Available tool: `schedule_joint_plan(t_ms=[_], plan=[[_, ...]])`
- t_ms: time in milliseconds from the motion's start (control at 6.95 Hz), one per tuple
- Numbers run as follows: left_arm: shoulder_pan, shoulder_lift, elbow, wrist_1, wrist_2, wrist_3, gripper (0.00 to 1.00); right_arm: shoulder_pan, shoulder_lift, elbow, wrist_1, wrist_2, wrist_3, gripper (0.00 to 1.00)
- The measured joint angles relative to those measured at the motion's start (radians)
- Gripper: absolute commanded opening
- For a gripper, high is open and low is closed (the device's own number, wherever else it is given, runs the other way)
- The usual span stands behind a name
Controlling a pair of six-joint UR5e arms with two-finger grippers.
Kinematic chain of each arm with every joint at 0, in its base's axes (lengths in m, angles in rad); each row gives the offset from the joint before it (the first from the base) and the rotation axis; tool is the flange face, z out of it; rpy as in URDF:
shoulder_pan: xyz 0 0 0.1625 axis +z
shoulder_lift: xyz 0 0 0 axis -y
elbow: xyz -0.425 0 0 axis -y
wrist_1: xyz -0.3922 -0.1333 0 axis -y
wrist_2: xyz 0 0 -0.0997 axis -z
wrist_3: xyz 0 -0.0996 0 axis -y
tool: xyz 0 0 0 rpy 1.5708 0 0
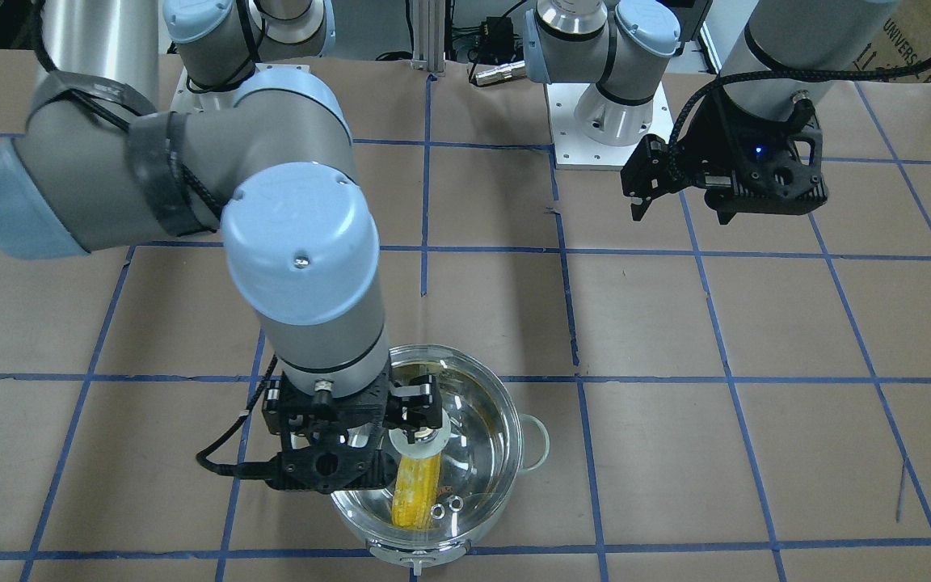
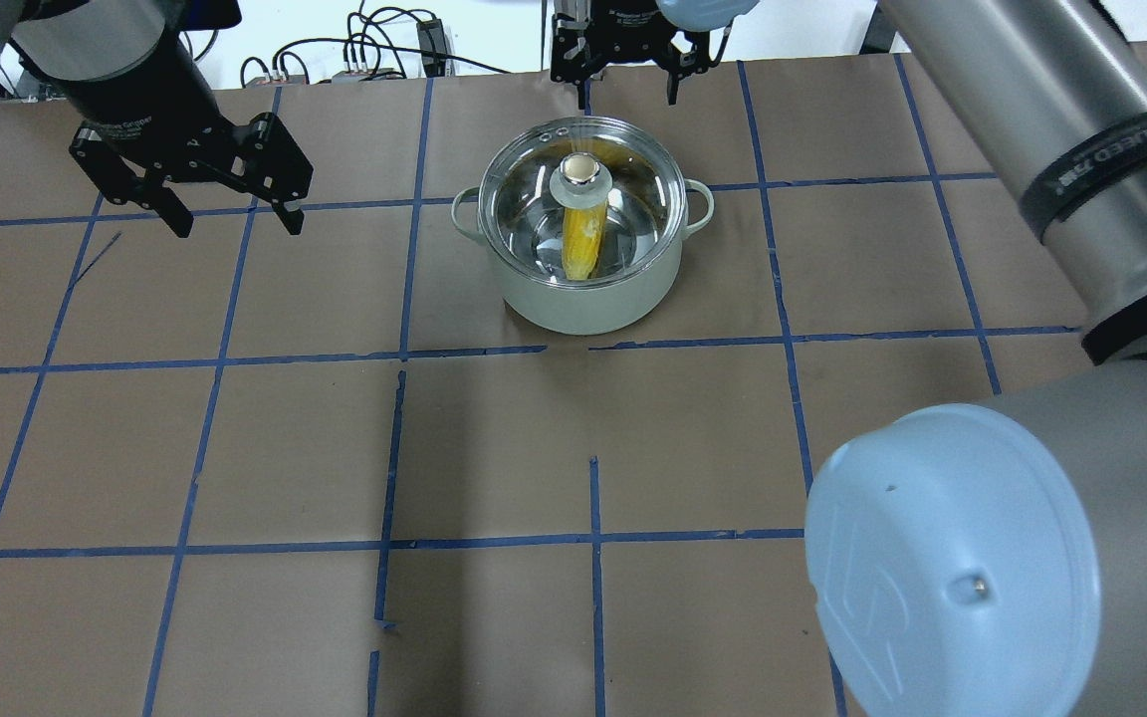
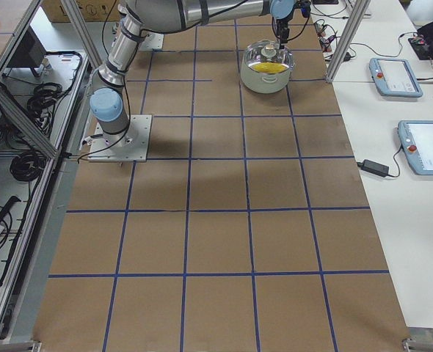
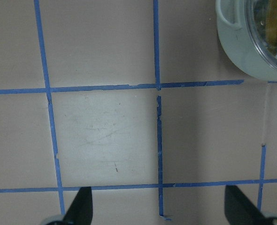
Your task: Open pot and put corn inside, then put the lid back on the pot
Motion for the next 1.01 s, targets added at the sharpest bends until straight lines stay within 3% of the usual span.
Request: schedule_joint_plan(t_ms=[432,719,1007], plan=[[0.0,0.001,0.0,0.0,0.002,0.0,1.0,-0.13,-0.116,0.051,0.045,0.015,-0.176,1.0],[0.0,0.002,-0.001,0.0,0.003,0.0,1.0,-0.222,-0.258,0.205,0.059,0.085,-0.23,1.0],[0.0,0.003,-0.002,-0.001,0.004,0.0,1.0,-0.24,-0.432,0.39,0.056,0.11,-0.235,1.0]])
